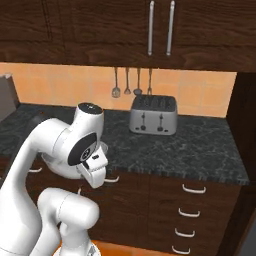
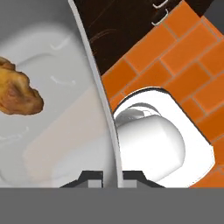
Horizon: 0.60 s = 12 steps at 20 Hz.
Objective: Take the meat container that has the chicken drumstick and place it on the second highest rack of the freezer. Then take the vegetable container that has the eggplant and corn and place it on the highest rack of the freezer.
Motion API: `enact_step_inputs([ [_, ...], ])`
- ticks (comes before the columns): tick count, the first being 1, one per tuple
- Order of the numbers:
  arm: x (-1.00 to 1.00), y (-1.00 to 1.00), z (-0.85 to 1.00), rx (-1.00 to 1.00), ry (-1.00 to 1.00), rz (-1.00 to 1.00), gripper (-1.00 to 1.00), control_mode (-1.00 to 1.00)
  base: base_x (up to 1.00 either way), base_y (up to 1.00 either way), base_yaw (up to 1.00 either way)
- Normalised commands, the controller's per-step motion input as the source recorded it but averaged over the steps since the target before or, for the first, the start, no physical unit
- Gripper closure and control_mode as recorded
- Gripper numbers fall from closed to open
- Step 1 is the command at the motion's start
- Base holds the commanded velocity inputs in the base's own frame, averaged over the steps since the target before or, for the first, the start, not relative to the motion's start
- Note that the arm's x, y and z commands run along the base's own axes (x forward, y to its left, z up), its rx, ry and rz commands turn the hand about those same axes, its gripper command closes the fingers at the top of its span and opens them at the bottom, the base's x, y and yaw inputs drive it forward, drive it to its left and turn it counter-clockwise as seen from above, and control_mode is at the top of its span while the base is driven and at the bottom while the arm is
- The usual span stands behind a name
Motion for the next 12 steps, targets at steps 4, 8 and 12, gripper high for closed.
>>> enact_step_inputs([
  [4,0.0,0.0,0.0,0.0,0.0,0.0,1.0,1.0,-0.96,0.0,-0.27],
  [8,0.0,0.0,0.0,0.0,0.0,0.0,1.0,1.0,-0.78,0.03,-0.24],
  [12,0.0,0.0,0.0,0.0,0.0,0.0,1.0,1.0,-0.61,0.2,-0.27],
])
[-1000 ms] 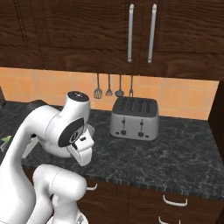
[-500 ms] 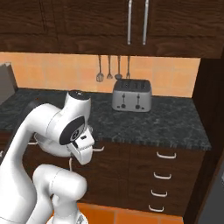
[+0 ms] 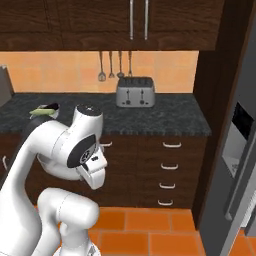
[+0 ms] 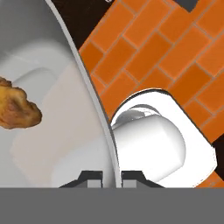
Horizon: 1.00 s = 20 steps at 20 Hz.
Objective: Take the meat container that has the chicken drumstick and place it on the second highest rack of the freezer. Then take the vegetable container that has the eggplant and corn and place it on the highest rack of the freezer.
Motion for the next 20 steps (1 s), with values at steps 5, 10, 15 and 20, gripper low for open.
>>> enact_step_inputs([
  [5,0.0,0.0,0.0,0.0,0.0,0.0,1.0,1.0,-0.3,-0.04,-0.49],
  [10,0.0,0.0,0.0,0.0,0.0,0.0,1.0,1.0,0.0,-0.02,-0.71],
  [15,0.0,0.0,0.0,0.0,0.0,0.0,1.0,1.0,0.01,0.0,-0.83],
  [20,0.0,0.0,0.0,0.0,0.0,0.0,1.0,1.0,0.06,0.0,-0.81],
])
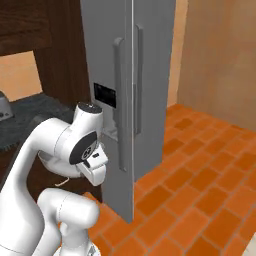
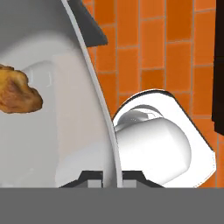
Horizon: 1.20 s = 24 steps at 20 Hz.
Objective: Take the meat container that has the chicken drumstick and place it on the second highest rack of the freezer. Then take the vegetable container that has the eggplant and corn and place it on the highest rack of the freezer.
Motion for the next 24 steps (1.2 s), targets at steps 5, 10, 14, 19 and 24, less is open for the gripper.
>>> enact_step_inputs([
  [5,0.0,0.0,0.0,0.0,0.0,0.0,1.0,1.0,0.09,-0.02,-0.81],
  [10,0.0,0.0,0.0,0.0,0.0,0.0,1.0,1.0,0.75,-0.06,-0.54],
  [14,0.0,0.0,0.0,0.0,0.0,0.0,1.0,1.0,1.0,-0.04,-0.01],
  [19,0.0,0.0,0.0,0.0,0.0,0.0,1.0,1.0,1.0,-0.28,0.14],
  [24,0.0,0.0,0.0,0.0,0.0,0.0,1.0,1.0,1.0,-0.31,0.26],
])
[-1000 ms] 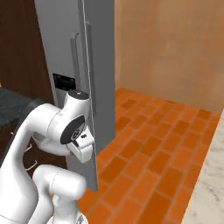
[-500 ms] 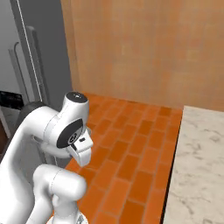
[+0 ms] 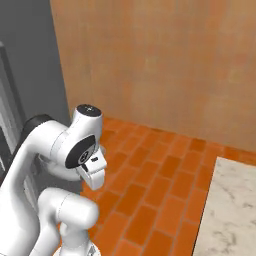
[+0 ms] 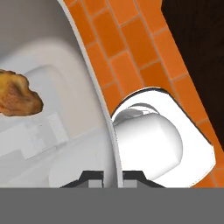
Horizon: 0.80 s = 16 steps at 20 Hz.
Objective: Take the meat container that has the chicken drumstick and place it on the second highest rack of the freezer. Then take the vegetable container that has the eggplant and corn and place it on the highest rack of the freezer.
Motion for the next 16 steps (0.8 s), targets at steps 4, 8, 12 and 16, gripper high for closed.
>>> enact_step_inputs([
  [4,0.0,0.0,0.0,0.0,0.0,0.0,1.0,1.0,1.0,-0.2,0.64],
  [8,0.0,0.0,0.0,0.0,0.0,0.0,1.0,1.0,1.0,-0.08,0.78],
  [12,0.0,0.0,0.0,0.0,0.0,0.0,1.0,1.0,0.71,-0.04,0.89],
  [16,0.0,0.0,0.0,0.0,0.0,0.0,1.0,1.0,0.18,-0.02,0.99],
])
